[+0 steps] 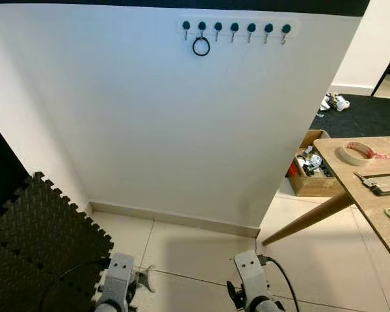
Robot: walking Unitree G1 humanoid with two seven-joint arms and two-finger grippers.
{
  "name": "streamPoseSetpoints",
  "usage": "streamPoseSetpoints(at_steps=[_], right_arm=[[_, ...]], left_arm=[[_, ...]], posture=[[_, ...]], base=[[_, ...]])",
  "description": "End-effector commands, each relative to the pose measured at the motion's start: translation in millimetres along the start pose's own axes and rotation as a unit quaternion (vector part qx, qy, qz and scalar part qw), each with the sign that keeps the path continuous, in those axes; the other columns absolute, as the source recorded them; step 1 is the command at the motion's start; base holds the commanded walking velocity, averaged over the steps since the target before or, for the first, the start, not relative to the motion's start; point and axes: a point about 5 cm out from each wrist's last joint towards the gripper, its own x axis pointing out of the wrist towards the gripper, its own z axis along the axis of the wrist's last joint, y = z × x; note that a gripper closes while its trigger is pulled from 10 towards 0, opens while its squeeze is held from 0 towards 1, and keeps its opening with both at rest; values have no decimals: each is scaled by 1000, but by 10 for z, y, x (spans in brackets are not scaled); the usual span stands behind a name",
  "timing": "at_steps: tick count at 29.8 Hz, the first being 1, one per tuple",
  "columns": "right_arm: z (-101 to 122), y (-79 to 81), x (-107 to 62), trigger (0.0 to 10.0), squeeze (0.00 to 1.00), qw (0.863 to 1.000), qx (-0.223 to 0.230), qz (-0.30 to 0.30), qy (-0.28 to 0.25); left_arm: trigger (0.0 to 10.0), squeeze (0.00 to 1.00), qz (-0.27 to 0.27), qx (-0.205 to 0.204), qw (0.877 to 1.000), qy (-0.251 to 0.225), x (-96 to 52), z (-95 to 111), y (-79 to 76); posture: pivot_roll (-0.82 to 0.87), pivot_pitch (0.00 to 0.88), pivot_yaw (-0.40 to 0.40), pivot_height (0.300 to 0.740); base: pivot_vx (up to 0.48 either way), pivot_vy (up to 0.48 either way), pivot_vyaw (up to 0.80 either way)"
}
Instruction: Hang keys on a hook
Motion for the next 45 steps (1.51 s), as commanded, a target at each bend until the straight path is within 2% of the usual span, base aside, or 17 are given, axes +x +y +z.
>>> streamPoseSetpoints(at_steps=[1, 45], right_arm=[[-90, -22, -35, 10000, 0, 1000, 3, -4, 16], [-77, -3, -35, 10000, 0, 1000, 2, 0, 8]], left_arm=[[10000, 0, -6, 3, 1000, -9, 7, 24, -37], [10000, 0, 1, 6, 1000, -23, 0, 41, -29]], posture=[[32, 58, 11, 740], [35, 66, 17, 740]], base=[[0, 0, -800], [0, 0, -800]])
